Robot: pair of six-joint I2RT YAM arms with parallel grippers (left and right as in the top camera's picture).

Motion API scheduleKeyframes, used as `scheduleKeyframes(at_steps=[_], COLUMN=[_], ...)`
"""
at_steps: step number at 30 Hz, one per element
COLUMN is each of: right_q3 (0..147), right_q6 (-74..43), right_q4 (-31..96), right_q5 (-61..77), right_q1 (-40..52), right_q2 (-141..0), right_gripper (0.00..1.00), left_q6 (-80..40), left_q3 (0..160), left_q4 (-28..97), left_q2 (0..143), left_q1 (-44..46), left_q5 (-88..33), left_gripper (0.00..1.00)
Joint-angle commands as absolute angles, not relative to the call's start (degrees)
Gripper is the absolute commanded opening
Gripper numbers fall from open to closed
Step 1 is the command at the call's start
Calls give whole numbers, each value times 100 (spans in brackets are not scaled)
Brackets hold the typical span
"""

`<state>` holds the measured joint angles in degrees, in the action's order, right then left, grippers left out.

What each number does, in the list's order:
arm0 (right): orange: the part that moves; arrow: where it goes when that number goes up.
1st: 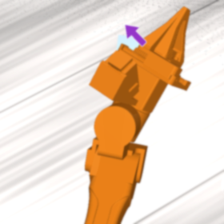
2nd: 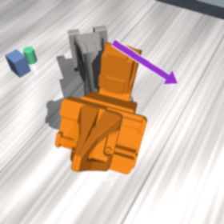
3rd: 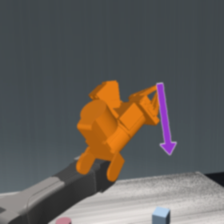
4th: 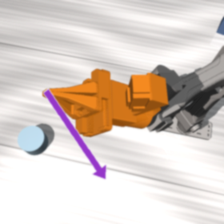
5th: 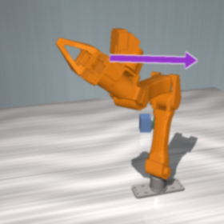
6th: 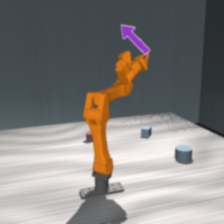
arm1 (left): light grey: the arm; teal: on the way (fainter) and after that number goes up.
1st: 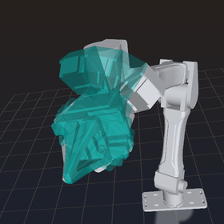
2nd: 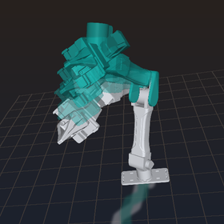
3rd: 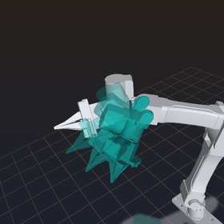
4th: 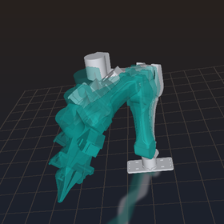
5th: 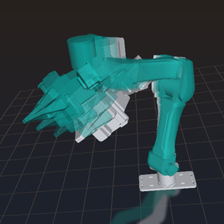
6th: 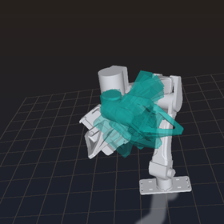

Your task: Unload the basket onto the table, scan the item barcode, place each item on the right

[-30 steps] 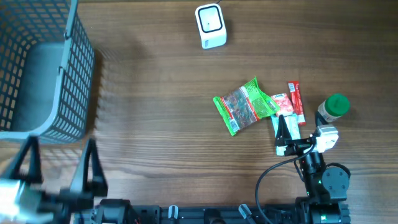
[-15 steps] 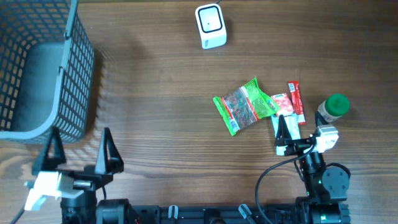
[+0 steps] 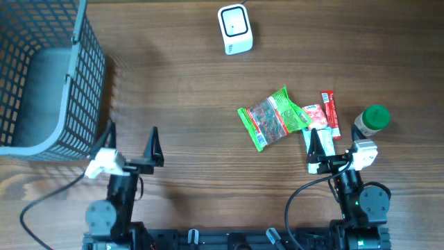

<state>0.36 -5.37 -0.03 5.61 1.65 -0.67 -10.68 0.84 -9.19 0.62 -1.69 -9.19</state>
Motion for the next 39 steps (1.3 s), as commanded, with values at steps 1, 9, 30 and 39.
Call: scheduleKeyframes(at_steps=[1, 9, 30, 39], right_q3=[30, 30, 30, 30], right_q6=[-637, -639, -639, -637], right_q4=[-36, -36, -36, -36], right_q5=[652, 652, 652, 652], right_q1=[137, 137, 137, 137], right_q2=[-27, -27, -27, -27], right_gripper=[100, 100, 100, 100], left_q6=[-1114, -174, -172, -174], left_q3=[34, 34, 34, 34], left_q4=[220, 436, 432, 432], left_q2=[21, 21, 27, 27], left_q1=[-215, -215, -215, -215], left_q5=[-412, -292, -292, -292], left_gripper=[100, 100, 100, 100])
